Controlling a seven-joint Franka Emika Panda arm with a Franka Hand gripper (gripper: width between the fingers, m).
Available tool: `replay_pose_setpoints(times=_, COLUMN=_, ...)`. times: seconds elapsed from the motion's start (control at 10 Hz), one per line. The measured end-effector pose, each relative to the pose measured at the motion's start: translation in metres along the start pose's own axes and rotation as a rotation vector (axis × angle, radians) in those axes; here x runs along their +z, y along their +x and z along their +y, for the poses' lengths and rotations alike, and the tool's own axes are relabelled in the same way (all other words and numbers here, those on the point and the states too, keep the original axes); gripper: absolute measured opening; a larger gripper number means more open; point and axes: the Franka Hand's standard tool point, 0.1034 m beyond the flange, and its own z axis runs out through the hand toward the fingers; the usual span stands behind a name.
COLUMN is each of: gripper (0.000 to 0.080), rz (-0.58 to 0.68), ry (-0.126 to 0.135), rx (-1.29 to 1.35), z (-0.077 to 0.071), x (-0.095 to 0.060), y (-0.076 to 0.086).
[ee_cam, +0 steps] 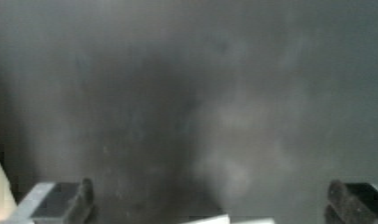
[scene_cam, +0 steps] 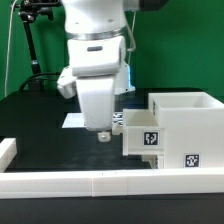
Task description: Assemble drawer
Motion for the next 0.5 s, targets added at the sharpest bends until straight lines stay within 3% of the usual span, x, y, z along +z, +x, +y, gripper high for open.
replay_pose_setpoints(times=0.2, gripper=0.0649, rz=-0.002, ry=0.0, rx=-0.008, z=-0.007, x=-0.005, y=-0.008)
replay_pose_setpoints(times=0.5, gripper=0.0649, rz=-0.002, ry=0.012, rx=0.003, z=-0.016, x=0.001, y=-0.006)
